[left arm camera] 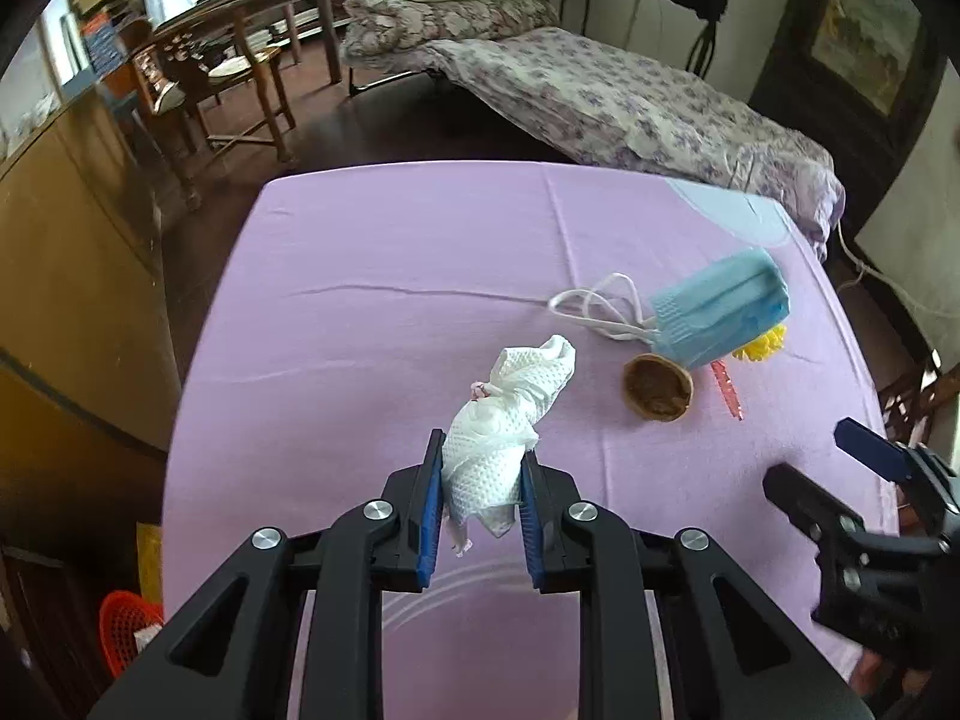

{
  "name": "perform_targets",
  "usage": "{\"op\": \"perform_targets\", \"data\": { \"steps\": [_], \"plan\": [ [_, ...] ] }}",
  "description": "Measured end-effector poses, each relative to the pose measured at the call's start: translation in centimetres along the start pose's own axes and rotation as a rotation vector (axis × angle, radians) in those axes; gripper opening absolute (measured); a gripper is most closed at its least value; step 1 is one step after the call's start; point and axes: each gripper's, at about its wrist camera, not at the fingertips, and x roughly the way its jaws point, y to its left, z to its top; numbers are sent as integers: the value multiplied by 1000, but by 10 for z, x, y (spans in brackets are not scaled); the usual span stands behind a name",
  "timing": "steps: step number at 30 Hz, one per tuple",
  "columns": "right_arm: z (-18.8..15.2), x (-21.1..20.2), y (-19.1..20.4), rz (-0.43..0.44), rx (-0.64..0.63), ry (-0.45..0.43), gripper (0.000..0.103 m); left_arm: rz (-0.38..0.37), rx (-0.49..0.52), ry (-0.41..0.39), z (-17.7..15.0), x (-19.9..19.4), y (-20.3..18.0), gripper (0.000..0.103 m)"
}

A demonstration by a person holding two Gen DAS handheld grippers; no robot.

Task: Collect trash
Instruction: 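Grasp the white tissue with the left tool, then grasp the yellow sponge with the right tool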

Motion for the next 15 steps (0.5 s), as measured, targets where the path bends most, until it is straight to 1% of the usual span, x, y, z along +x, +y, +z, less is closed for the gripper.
{"op": "perform_targets", "data": {
  "steps": [2, 4, 7, 8, 11, 15],
  "plan": [
    [2, 1, 0, 2, 2, -10, 81, -14, -21, 0, -3, -6, 8, 22],
    [3, 4, 2, -15, -7, -7, 81, -16, -31, -1, -9, -11, 13, 22],
    [10, 8, 8, -72, -41, -11, 81, -25, -33, 12, -16, -10, 17, 22],
    [12, 10, 10, -84, -49, -13, 81, -25, -32, 17, -16, -9, 18, 22],
    [19, 12, 13, -79, -54, -19, 81, -27, -29, 20, -16, -8, 20, 22],
    [32, 19, 18, -125, -93, -30, 79, -29, -33, 13, -16, -8, 25, 22]
  ]
}}
